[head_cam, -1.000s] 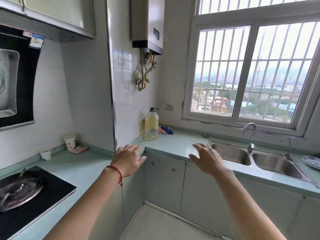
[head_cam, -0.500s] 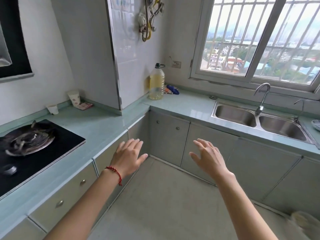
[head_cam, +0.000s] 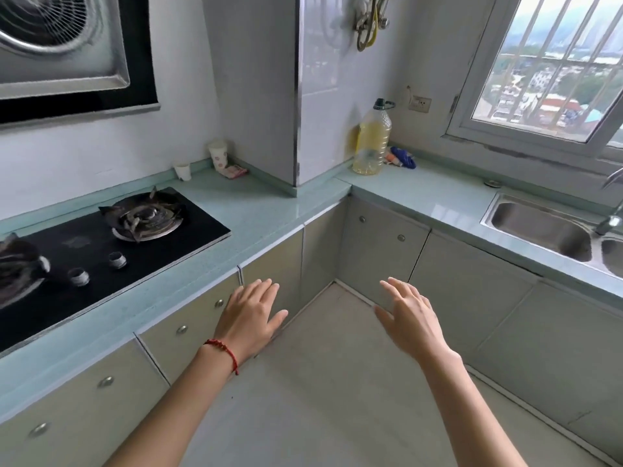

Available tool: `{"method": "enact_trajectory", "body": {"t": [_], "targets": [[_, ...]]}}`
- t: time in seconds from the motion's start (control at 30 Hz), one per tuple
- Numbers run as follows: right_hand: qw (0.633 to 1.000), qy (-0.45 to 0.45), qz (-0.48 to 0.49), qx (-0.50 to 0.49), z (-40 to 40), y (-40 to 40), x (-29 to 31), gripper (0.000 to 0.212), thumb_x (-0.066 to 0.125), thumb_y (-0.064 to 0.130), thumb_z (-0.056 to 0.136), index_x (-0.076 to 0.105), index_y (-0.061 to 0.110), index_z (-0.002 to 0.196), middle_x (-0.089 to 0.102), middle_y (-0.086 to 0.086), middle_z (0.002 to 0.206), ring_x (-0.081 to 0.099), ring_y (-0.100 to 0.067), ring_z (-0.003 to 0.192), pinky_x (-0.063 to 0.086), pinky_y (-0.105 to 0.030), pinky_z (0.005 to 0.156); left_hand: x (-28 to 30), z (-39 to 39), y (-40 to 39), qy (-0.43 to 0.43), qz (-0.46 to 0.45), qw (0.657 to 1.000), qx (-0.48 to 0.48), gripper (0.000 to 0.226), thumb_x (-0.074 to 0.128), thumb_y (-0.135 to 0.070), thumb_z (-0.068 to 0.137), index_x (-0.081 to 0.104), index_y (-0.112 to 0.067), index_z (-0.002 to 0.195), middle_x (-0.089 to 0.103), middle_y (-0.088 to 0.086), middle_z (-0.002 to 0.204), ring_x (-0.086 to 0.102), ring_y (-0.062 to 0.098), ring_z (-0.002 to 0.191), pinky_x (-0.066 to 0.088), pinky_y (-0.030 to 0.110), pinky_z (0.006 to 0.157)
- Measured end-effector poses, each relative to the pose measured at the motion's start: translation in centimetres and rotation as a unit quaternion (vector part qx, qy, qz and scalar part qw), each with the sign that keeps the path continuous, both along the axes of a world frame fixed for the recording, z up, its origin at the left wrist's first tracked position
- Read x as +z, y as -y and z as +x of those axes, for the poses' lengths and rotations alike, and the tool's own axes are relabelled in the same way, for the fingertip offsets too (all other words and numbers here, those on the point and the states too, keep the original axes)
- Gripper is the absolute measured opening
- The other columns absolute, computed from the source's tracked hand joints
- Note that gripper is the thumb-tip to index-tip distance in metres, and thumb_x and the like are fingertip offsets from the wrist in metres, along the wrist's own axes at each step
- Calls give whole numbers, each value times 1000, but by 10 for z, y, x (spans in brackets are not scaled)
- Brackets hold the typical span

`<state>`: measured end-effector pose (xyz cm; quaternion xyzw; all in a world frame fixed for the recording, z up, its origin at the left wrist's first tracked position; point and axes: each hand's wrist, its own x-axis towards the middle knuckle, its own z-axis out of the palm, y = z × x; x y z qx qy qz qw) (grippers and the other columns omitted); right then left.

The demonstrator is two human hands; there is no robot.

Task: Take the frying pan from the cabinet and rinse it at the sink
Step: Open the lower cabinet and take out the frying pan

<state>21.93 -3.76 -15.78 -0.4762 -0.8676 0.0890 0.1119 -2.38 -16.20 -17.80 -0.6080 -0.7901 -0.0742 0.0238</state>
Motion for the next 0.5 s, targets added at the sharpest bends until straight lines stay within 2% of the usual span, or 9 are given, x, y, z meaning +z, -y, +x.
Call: {"method": "enact_trajectory", "body": {"t": [0.17, 0.23, 0.3, 0.5], "targets": [[996, 3, -7, 88, -46, 18, -6, 54, 47, 35, 92, 33, 15, 141, 34, -1, 150, 26, -18, 140, 23, -32, 111, -7, -20, 57, 31, 23, 996, 77, 66, 26, -51, 82, 55, -8, 123, 61, 12, 126, 55, 28, 119, 41, 44, 101], [992, 5, -8, 128, -68, 27, -8, 54, 47, 36, 92, 34, 16, 141, 34, -1, 150, 27, -19, 139, 24, -32, 111, -11, -27, 84, 24, 34, 992, 118, 69, 23, -52, 81, 53, -7, 125, 58, 12, 130, 53, 28, 122, 38, 43, 103], [986, 8, -16, 168, -91, 40, -11, 54, 47, 36, 92, 34, 15, 140, 35, -3, 150, 28, -20, 139, 24, -33, 111, -14, -35, 113, 26, 37, 986, 162, 68, 25, -52, 81, 54, -7, 124, 59, 13, 128, 54, 28, 120, 40, 43, 102], [953, 30, -33, 300, -160, 97, -23, 54, 46, 37, 92, 34, 17, 140, 34, -4, 151, 30, -21, 139, 26, -33, 110, -22, -46, 213, 18, 25, 955, 295, 57, 36, -46, 80, 63, -7, 110, 69, 11, 110, 66, 26, 101, 53, 42, 85]]}}
